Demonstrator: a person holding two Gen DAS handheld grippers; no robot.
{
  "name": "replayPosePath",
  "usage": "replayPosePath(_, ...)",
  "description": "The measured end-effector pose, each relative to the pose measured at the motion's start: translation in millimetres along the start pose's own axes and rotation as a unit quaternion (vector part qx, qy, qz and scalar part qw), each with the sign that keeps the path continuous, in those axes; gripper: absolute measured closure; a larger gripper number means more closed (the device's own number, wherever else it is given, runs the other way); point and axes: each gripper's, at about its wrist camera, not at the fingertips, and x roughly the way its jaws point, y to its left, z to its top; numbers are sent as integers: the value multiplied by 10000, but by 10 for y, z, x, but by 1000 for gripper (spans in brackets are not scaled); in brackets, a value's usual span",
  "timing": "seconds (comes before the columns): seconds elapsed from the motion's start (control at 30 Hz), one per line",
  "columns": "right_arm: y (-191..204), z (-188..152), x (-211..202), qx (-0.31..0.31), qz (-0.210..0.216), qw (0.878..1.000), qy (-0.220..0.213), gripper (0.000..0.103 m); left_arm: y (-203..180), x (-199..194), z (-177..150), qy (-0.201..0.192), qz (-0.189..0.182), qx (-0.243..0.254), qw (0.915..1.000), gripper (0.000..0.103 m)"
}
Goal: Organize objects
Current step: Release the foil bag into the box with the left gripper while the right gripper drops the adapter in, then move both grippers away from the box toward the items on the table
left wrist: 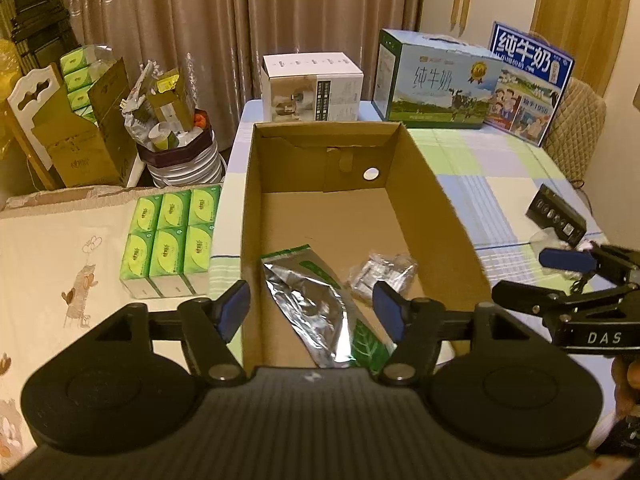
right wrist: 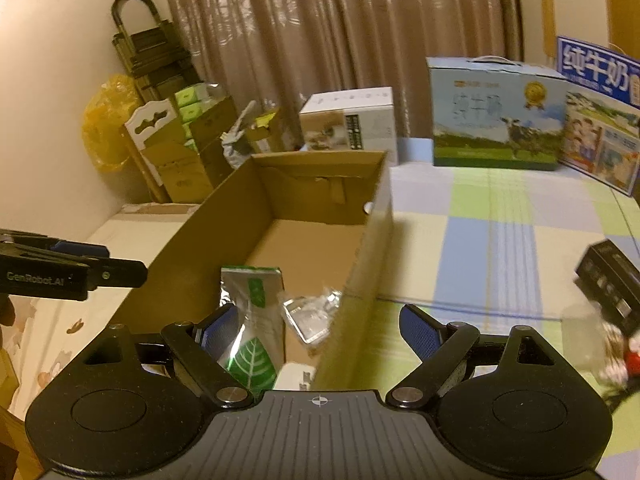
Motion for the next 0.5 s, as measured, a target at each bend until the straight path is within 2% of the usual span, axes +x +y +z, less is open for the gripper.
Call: replayPosePath(0.5,-213,-210,-795,300,-230,9988,-317,18,-531,-530,-193,-316,-158,-122,9993,18)
